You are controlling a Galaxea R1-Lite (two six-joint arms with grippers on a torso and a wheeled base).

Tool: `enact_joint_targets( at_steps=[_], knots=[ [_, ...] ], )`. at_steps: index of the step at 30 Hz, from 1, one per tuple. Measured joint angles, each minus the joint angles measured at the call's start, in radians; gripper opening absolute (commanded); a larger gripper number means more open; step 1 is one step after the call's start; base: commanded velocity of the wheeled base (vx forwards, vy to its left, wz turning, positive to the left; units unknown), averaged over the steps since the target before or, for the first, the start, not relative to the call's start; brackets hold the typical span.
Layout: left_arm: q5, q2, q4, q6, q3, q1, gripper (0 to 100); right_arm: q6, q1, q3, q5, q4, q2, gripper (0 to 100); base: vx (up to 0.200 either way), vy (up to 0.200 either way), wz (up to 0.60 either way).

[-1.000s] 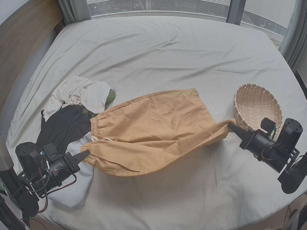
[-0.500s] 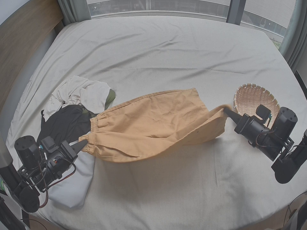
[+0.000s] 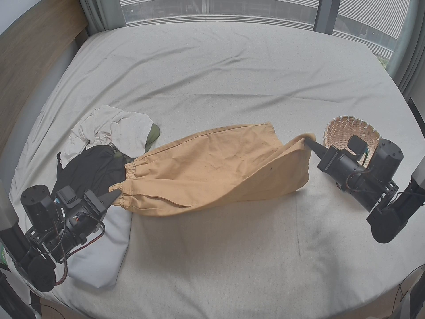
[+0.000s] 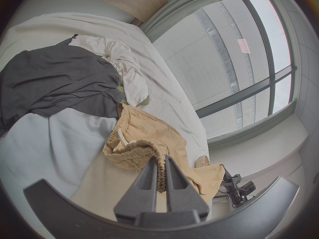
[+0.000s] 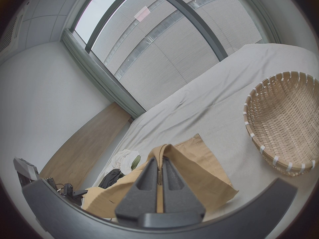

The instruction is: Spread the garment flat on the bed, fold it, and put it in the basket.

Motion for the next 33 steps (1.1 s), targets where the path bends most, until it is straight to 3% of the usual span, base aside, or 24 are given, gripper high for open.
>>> enact_joint_targets(
  at_steps=[21,33],
  knots=[
    [0.003,0.042,0.000,-0.002,-0.029,0.042,0,0.000,-0.001,-0.148,0.001,0.095,0.041,0,0.000,0.000,0.00],
    [0.074,0.102,0.000,-0.044,-0.127,0.039,0,0.000,-0.018,-0.348,0.002,0.193,0.137,0,0.000,0.000,0.00]
  ],
)
